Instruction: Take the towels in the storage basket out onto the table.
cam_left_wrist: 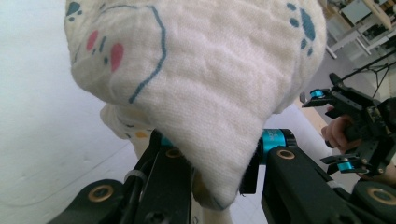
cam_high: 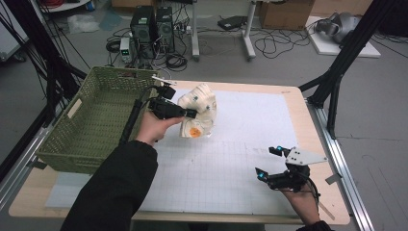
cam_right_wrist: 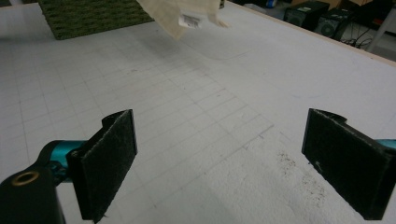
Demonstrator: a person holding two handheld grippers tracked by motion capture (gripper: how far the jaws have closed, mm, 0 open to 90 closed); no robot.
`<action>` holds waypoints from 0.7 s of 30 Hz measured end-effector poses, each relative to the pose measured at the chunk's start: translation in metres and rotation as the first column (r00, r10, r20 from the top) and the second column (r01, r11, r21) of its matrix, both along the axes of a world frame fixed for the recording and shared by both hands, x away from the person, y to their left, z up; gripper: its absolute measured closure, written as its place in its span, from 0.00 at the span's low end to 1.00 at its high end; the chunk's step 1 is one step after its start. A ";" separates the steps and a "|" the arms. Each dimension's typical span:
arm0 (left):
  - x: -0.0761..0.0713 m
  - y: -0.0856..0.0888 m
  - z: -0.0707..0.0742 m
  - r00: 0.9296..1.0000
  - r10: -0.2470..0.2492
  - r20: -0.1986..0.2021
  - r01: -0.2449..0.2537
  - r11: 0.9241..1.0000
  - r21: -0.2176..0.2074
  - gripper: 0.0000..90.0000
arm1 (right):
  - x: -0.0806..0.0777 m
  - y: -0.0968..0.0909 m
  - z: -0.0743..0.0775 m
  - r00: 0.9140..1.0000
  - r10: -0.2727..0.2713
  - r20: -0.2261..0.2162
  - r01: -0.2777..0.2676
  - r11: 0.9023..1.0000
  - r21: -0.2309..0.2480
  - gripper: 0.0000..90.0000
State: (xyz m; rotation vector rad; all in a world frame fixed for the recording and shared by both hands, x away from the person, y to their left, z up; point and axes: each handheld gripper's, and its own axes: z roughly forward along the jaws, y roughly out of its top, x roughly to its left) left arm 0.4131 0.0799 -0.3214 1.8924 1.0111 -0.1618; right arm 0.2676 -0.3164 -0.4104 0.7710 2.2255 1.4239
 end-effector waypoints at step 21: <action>-0.001 -0.055 -0.059 0.998 0.010 -0.065 -0.006 0.998 0.055 0.87 | 0.000 0.004 -0.001 1.000 0.009 -0.002 -0.009 1.000 0.003 0.11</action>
